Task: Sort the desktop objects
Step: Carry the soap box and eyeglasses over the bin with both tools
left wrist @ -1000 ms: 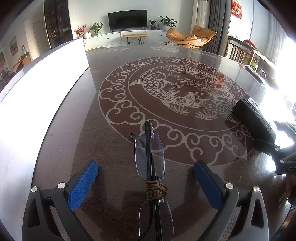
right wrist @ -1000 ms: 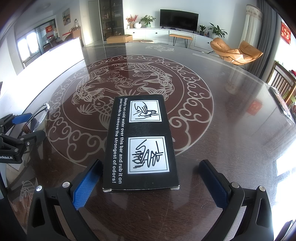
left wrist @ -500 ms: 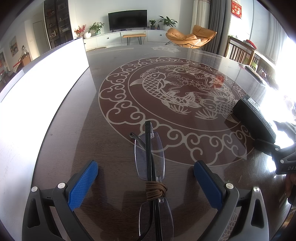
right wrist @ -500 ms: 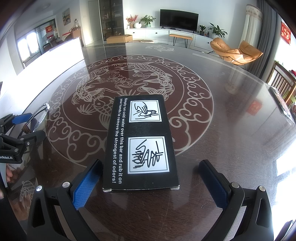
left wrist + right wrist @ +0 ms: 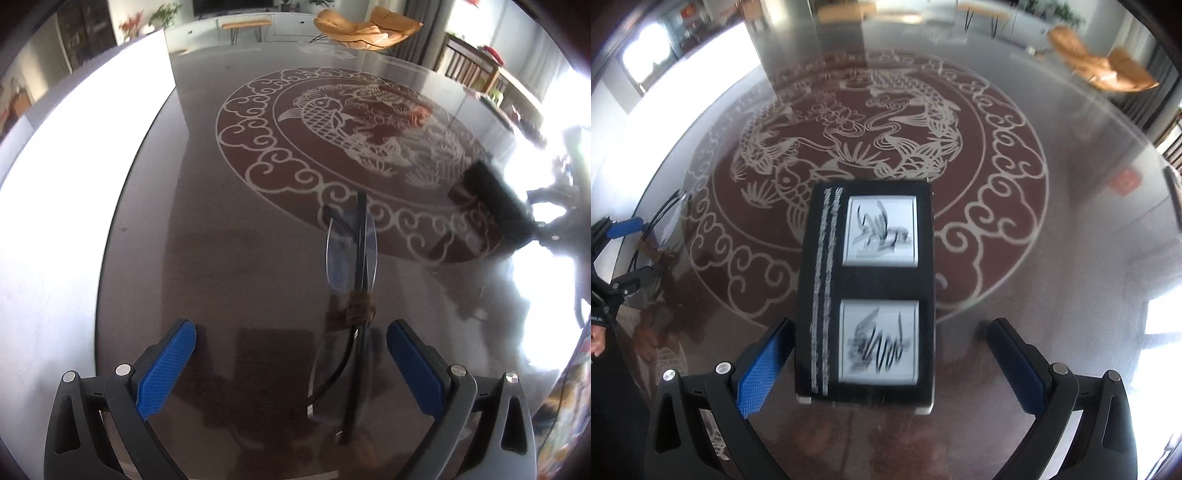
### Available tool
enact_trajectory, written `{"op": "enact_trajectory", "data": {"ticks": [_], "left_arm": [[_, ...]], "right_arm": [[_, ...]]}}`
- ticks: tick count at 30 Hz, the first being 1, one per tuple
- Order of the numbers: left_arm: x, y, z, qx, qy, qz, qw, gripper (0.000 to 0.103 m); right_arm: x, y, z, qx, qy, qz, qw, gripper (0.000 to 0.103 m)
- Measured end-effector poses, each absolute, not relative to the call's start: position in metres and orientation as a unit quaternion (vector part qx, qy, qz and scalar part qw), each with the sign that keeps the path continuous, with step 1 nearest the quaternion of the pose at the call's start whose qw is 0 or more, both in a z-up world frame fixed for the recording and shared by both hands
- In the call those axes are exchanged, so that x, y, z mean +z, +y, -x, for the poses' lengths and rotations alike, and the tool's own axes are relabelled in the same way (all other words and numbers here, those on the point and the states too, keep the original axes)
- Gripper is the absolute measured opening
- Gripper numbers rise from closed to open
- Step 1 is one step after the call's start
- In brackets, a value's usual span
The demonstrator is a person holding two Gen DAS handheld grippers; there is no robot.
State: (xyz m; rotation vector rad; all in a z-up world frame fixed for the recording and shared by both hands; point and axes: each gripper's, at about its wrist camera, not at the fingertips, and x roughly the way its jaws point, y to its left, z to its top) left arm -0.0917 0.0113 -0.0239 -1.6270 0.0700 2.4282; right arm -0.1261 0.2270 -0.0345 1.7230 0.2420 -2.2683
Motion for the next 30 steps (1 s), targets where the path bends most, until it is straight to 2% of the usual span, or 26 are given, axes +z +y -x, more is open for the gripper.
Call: {"op": "enact_trajectory", "data": {"ticks": [3, 4, 5, 6, 7, 8, 11, 18, 25, 30], "left_arm": [[-0.025, 0.026, 0.098, 0.822, 0.041, 0.556, 0.113, 0.103], [-0.026, 0.034, 0.096, 0.822, 0.066, 0.554, 0.114, 0.103], [-0.025, 0.042, 0.093, 0.824, 0.090, 0.546, 0.117, 0.087], [-0.020, 0.045, 0.088, 0.831, 0.088, 0.533, 0.132, 0.069], [-0.016, 0.047, 0.084, 0.836, 0.094, 0.524, 0.133, 0.024], [-0.014, 0.049, 0.081, 0.836, 0.101, 0.523, 0.132, 0.019], [-0.012, 0.042, 0.065, 0.847, 0.089, 0.507, 0.131, 0.015], [0.044, -0.004, 0.033, 0.882, -0.033, 0.446, 0.146, 0.015], [0.134, -0.098, 0.016, 0.919, -0.078, 0.374, 0.098, 0.015], [0.145, -0.189, 0.014, 0.920, -0.096, 0.379, 0.014, 0.015]], "right_arm": [[-0.032, 0.222, 0.140, -0.768, 0.089, -0.617, 0.147, 0.101], [-0.031, 0.220, 0.141, -0.764, 0.096, -0.621, 0.147, 0.090], [-0.030, 0.218, 0.141, -0.762, 0.103, -0.622, 0.149, 0.080], [-0.028, 0.215, 0.139, -0.764, 0.119, -0.617, 0.147, 0.059], [-0.025, 0.213, 0.137, -0.765, 0.128, -0.613, 0.151, 0.059], [-0.023, 0.213, 0.134, -0.764, 0.137, -0.614, 0.147, 0.059], [-0.014, 0.214, 0.123, -0.767, 0.143, -0.608, 0.148, 0.059], [0.034, 0.197, 0.116, -0.785, 0.147, -0.580, 0.161, 0.059], [0.118, 0.076, 0.128, -0.812, 0.161, -0.501, 0.251, 0.059], [0.158, -0.041, 0.124, -0.809, 0.146, -0.454, 0.343, 0.059]]}}
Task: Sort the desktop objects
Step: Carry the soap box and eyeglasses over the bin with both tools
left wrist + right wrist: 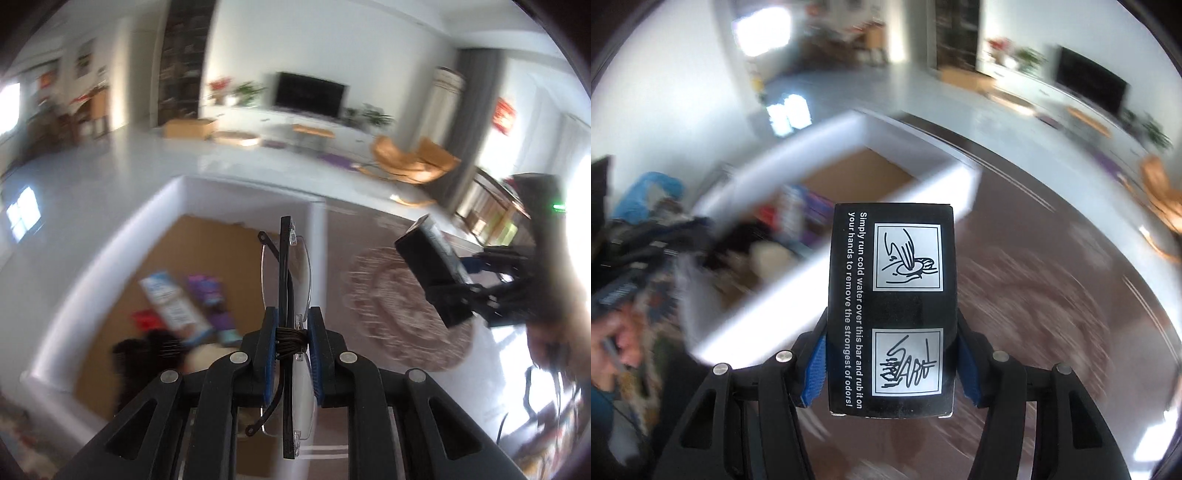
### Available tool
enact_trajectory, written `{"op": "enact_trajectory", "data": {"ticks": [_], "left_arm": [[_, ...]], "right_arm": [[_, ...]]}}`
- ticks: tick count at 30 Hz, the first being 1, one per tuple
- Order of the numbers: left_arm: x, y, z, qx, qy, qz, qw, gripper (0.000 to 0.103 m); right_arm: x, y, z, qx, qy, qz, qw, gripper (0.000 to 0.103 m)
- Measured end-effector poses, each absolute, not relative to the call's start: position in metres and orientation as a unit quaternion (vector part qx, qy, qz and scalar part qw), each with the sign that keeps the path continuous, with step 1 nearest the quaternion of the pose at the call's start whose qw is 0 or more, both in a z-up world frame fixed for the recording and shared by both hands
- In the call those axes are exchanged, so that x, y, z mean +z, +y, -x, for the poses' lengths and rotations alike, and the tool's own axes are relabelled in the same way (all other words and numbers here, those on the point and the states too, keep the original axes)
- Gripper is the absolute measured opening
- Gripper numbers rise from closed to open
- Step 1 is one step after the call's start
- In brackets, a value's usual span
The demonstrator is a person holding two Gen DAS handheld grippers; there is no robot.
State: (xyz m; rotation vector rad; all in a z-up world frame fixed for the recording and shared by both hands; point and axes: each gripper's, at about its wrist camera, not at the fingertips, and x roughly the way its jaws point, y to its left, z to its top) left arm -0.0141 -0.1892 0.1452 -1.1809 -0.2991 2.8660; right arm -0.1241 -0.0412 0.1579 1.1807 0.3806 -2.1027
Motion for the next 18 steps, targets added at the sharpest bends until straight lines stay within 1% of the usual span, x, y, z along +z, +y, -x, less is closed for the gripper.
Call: {"op": "enact_trajectory", "data": {"ticks": [2, 4, 6, 10, 11, 12, 13, 14, 15, 16, 17, 18], "left_arm": [[0.131, -0.219, 0.016, 0.911, -0.103, 0.398, -0.018, 0.015], [0.114, -0.242, 0.017, 0.901, -0.108, 0.418, -0.043, 0.015], [0.095, -0.263, 0.016, 0.889, -0.113, 0.440, -0.060, 0.015], [0.067, -0.285, 0.012, 0.872, -0.121, 0.467, -0.089, 0.017], [0.061, -0.287, 0.013, 0.865, -0.121, 0.476, -0.099, 0.023], [0.055, -0.289, 0.014, 0.859, -0.119, 0.485, -0.108, 0.031], [0.054, -0.289, 0.014, 0.860, -0.117, 0.484, -0.111, 0.050], [0.057, -0.286, 0.012, 0.865, -0.108, 0.476, -0.121, 0.066], [0.059, -0.282, 0.010, 0.867, -0.092, 0.468, -0.143, 0.072], [0.062, -0.280, 0.009, 0.871, -0.078, 0.456, -0.165, 0.083], [0.069, -0.276, 0.004, 0.876, -0.064, 0.438, -0.189, 0.087], [0.074, -0.274, 0.001, 0.879, -0.060, 0.427, -0.203, 0.087]], "right_arm": [[0.161, -0.090, 0.117, -0.799, 0.139, -0.445, 0.380, 0.059], [0.154, -0.134, 0.112, -0.788, 0.150, -0.441, 0.403, 0.059], [0.137, -0.178, 0.106, -0.778, 0.173, -0.439, 0.414, 0.059], [0.096, -0.223, 0.108, -0.765, 0.195, -0.452, 0.415, 0.061], [0.086, -0.229, 0.110, -0.760, 0.195, -0.459, 0.417, 0.064], [0.074, -0.236, 0.114, -0.753, 0.198, -0.468, 0.417, 0.076], [0.063, -0.239, 0.119, -0.749, 0.204, -0.476, 0.413, 0.081], [0.058, -0.239, 0.123, -0.750, 0.207, -0.477, 0.410, 0.081], [0.061, -0.237, 0.124, -0.757, 0.205, -0.469, 0.406, 0.083], [0.065, -0.234, 0.127, -0.762, 0.203, -0.463, 0.404, 0.089], [0.072, -0.229, 0.129, -0.768, 0.201, -0.458, 0.399, 0.092], [0.080, -0.223, 0.130, -0.777, 0.204, -0.451, 0.389, 0.098]]}}
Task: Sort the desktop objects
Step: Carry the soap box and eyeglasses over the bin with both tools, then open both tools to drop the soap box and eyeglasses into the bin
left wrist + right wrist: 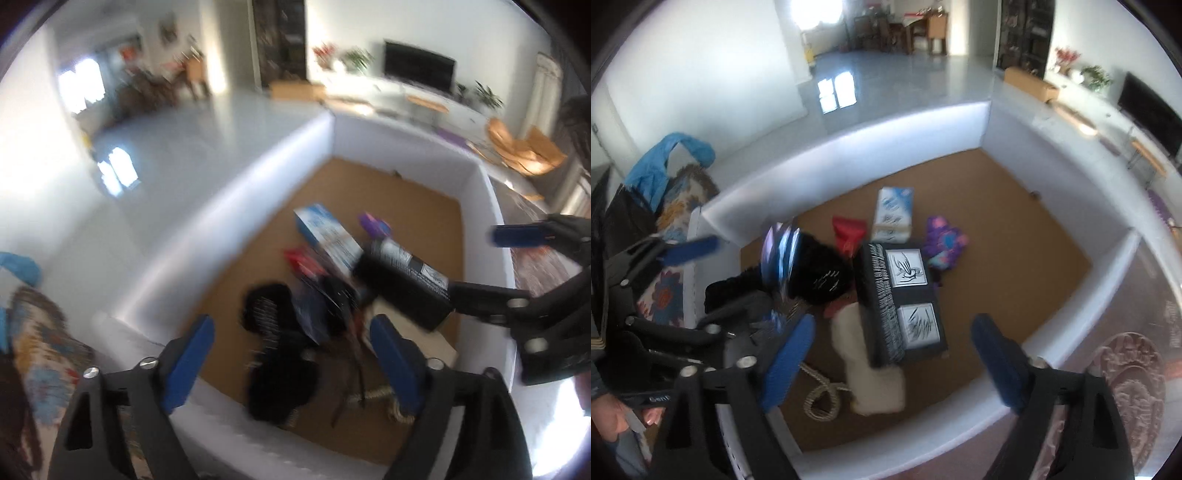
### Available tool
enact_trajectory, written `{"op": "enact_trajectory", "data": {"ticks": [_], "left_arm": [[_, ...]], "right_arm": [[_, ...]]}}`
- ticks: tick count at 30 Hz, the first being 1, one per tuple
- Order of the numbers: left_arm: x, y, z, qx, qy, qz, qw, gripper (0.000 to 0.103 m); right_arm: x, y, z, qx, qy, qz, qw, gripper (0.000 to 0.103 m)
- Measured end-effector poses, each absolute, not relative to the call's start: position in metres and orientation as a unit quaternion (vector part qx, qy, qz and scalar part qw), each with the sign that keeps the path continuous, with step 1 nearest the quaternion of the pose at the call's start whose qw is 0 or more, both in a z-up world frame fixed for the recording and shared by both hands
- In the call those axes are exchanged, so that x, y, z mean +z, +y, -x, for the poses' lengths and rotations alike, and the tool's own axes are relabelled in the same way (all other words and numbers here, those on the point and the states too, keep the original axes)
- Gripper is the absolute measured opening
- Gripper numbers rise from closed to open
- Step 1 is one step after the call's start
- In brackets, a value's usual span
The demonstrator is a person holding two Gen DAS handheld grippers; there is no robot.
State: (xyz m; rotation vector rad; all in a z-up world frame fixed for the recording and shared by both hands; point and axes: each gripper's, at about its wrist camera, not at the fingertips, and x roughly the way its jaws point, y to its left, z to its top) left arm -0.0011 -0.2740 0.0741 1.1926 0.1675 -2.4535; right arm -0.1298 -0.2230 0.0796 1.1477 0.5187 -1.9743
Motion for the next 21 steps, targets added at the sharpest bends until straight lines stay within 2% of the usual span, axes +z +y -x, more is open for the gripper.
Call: {"op": "enact_trajectory", "data": {"ticks": [6, 18, 19, 20, 21], "left_arm": [[0.095, -0.264, -0.009, -0.882, 0.079, -0.392, 0.250, 0.089], [0.122, -0.230, -0.036, -0.884, 0.060, -0.349, 0.305, 0.090], [0.124, -0.228, -0.037, -0.884, 0.055, -0.346, 0.309, 0.093], [0.127, -0.226, -0.037, -0.884, 0.050, -0.344, 0.313, 0.101], [0.129, -0.225, -0.039, -0.885, 0.047, -0.340, 0.315, 0.103]], "right_arm": [[0.121, -0.182, 0.123, -0.802, 0.212, -0.420, 0.367, 0.103], [0.118, -0.157, 0.098, -0.808, 0.236, -0.417, 0.343, 0.103], [0.120, -0.156, 0.098, -0.810, 0.236, -0.414, 0.342, 0.103], [0.121, -0.157, 0.098, -0.811, 0.236, -0.411, 0.342, 0.103], [0.122, -0.157, 0.098, -0.813, 0.236, -0.409, 0.341, 0.103]]}}
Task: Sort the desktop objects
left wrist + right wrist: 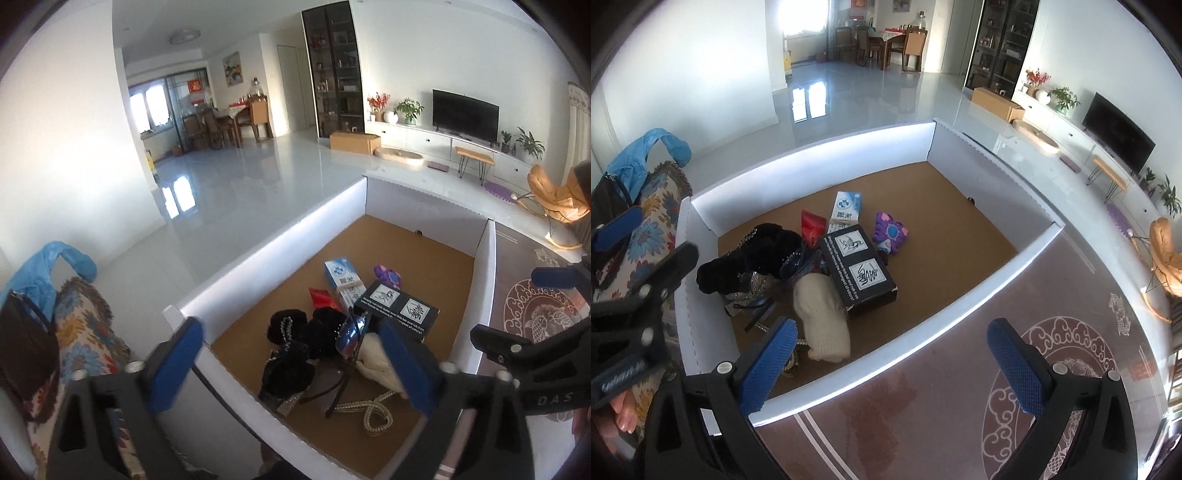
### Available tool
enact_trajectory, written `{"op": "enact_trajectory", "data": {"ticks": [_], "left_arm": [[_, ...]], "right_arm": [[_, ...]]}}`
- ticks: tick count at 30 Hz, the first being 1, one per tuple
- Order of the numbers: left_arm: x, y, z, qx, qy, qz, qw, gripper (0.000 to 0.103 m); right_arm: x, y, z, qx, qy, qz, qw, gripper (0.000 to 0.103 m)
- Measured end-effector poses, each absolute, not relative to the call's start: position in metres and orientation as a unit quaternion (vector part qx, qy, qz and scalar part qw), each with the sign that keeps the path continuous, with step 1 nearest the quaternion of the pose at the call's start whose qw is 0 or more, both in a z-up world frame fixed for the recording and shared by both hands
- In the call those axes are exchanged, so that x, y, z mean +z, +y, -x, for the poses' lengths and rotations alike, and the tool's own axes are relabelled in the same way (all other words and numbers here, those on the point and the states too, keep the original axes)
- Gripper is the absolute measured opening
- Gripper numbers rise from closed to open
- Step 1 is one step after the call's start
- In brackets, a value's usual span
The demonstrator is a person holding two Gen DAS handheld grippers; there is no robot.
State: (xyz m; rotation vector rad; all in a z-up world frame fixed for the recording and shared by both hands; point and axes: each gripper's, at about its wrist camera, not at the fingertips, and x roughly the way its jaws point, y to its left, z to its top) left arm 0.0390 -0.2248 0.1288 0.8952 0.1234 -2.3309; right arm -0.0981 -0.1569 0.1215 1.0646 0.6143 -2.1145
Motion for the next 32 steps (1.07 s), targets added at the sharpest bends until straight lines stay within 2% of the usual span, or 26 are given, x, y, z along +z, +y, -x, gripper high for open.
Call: {"op": "enact_trajectory", "data": {"ticks": [22, 29, 32], "left_arm": [[0.135, -0.218, -0.037, -0.887, 0.056, -0.339, 0.309, 0.103], [0.132, -0.232, -0.043, -0.882, 0.134, -0.339, 0.297, 0.103], [0.131, -0.234, -0.046, -0.881, 0.143, -0.335, 0.301, 0.103]], "right_arm": [[0.109, -0.161, 0.111, -0.808, 0.232, -0.425, 0.335, 0.103], [0.106, -0.162, 0.108, -0.808, 0.239, -0.422, 0.334, 0.103], [0.106, -0.163, 0.109, -0.808, 0.235, -0.423, 0.335, 0.103]]}}
